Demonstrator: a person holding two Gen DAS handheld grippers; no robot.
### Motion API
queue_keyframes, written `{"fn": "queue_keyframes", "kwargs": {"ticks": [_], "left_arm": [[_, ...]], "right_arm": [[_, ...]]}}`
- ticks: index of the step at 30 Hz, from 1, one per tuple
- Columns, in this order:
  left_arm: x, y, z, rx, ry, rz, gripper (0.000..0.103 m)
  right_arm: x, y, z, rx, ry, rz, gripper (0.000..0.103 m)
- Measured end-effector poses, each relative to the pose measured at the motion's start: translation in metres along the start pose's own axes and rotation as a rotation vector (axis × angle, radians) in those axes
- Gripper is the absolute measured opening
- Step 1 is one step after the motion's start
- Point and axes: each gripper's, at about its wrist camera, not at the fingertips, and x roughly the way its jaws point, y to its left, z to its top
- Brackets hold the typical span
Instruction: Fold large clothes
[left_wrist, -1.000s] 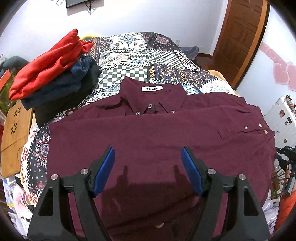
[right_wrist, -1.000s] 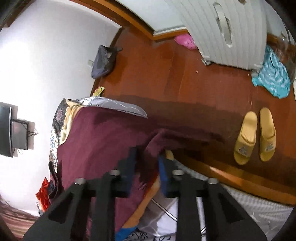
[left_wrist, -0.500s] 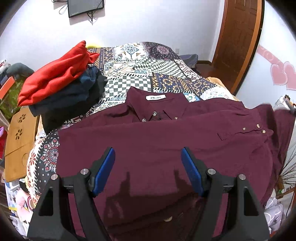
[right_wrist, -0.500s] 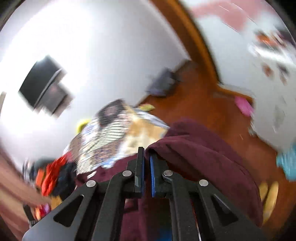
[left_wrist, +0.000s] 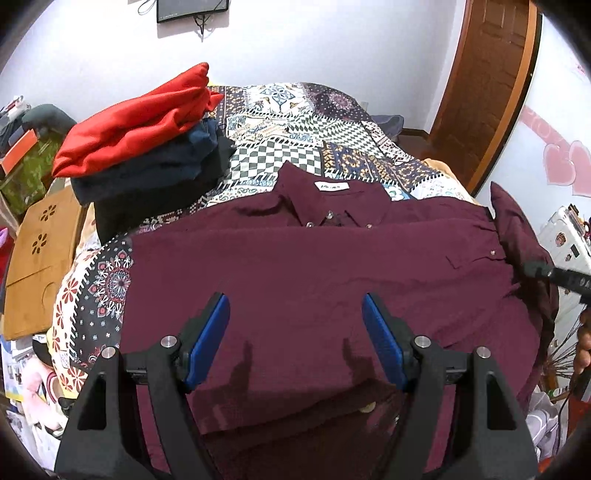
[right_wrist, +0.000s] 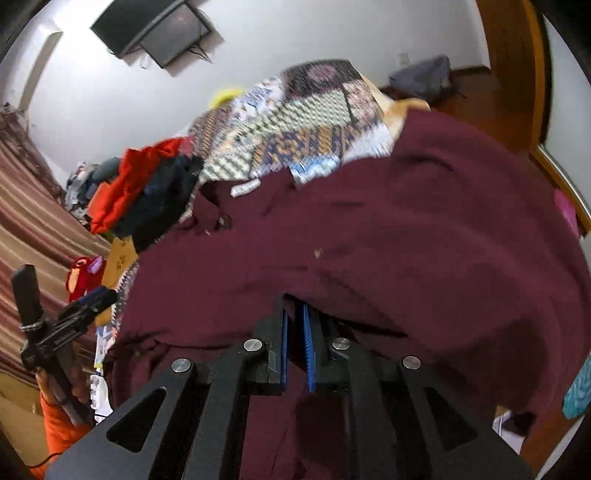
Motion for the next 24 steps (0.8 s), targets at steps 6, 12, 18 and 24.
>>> {"fn": "queue_keyframes", "kwargs": {"ticks": [6,12,18,24], "left_arm": [[0.002,-0.004,-0.003,0.0,0.001,-0.014,0.073],[0.003,-0.018,0.0,0.026,-0.007,-0.037,0.073],[0.001,-0.029,0.002,0.05,-0.019,-0.047,0.073],[0.004,-0.028,-0.001,0.049,-0.003,-0.042,0.073]], "right_arm": [[-0.034,-0.009,-0.008,0.05,-0.018,-0.038,0.059],[-0.068,-0.039,-0.017,0.221,-0.124,-0.072,0.061],[-0.082,-0.09,-0.038,0.498,-0.173,-0.025,0.062],[-0.059,-0.126,-0.061,0.71,-0.137,0.066,0.062]]}}
